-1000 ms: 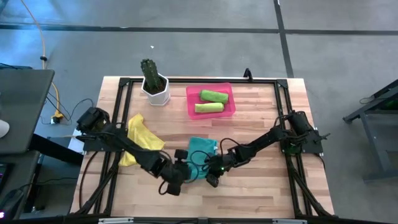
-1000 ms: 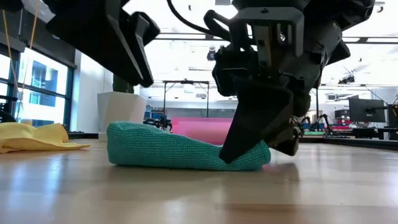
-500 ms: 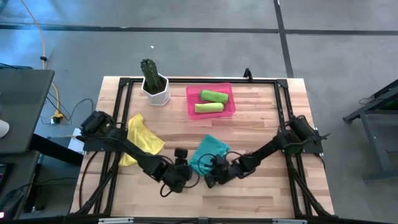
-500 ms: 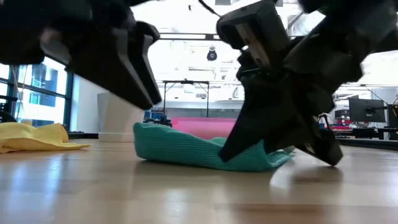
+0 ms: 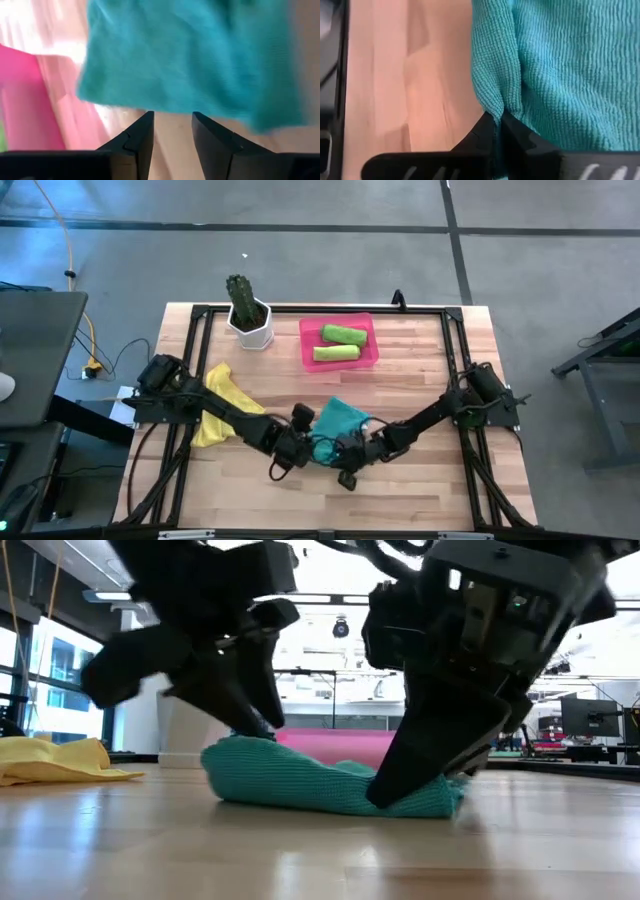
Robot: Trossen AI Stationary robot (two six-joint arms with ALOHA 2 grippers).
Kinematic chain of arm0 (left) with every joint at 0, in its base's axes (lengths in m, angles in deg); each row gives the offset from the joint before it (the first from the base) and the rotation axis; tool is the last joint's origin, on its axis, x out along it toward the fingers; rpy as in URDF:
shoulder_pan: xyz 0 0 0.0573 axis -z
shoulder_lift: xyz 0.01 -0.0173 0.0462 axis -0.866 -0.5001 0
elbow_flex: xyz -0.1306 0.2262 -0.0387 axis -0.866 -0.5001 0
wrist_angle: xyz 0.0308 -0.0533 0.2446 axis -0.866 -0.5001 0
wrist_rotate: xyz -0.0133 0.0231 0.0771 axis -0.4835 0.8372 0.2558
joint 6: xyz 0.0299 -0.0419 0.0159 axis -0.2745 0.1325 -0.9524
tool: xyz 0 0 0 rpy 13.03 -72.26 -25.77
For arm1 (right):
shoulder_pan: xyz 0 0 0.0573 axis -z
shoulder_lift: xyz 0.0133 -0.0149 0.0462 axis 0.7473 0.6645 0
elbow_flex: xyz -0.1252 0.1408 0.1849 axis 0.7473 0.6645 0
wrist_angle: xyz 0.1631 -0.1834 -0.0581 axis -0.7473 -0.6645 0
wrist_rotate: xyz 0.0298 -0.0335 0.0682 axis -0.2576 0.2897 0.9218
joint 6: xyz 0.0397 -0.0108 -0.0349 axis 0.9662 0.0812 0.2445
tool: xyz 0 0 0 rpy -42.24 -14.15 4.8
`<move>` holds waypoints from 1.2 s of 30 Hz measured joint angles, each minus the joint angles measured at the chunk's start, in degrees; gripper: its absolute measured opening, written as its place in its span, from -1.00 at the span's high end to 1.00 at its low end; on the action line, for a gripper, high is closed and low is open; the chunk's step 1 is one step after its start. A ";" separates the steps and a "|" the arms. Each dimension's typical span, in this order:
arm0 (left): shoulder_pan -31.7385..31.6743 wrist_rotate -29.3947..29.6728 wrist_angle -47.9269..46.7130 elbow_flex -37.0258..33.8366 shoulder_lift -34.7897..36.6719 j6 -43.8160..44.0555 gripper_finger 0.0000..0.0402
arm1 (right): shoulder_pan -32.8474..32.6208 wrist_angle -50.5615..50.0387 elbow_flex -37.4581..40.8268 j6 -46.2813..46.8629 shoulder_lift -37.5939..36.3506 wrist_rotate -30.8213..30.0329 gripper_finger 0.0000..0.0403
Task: Roll microfiber towels into tight, uniform cylinder then place into a basket
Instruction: Roll the blue microfiber cloth
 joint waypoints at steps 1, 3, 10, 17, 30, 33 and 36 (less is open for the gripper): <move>-0.77 -0.03 0.61 0.00 0.00 -0.52 0.41 | 0.38 -0.01 -0.02 -2.58 -0.04 1.26 0.98; -2.53 -1.21 2.79 0.00 0.00 -0.71 0.42 | 0.41 -0.43 -0.08 -4.33 -0.13 2.14 0.98; -5.74 -11.47 4.54 0.00 0.00 5.57 0.48 | -6.48 -6.50 0.44 8.90 -2.22 -5.29 0.98; -3.19 -18.86 5.29 0.00 0.00 13.29 0.48 | -11.92 -2.90 5.86 22.64 -4.46 -9.60 0.98; 3.96 -10.81 28.37 0.01 -4.32 1.78 0.48 | -12.89 26.53 25.85 38.75 -12.91 -8.22 0.98; 2.86 -10.38 33.18 0.02 -6.97 0.27 0.48 | -12.66 25.88 26.29 42.71 -13.76 -6.70 0.98; 2.03 -11.58 35.40 0.00 -9.38 0.17 0.48 | -12.77 25.40 26.29 44.55 -13.81 -5.78 0.98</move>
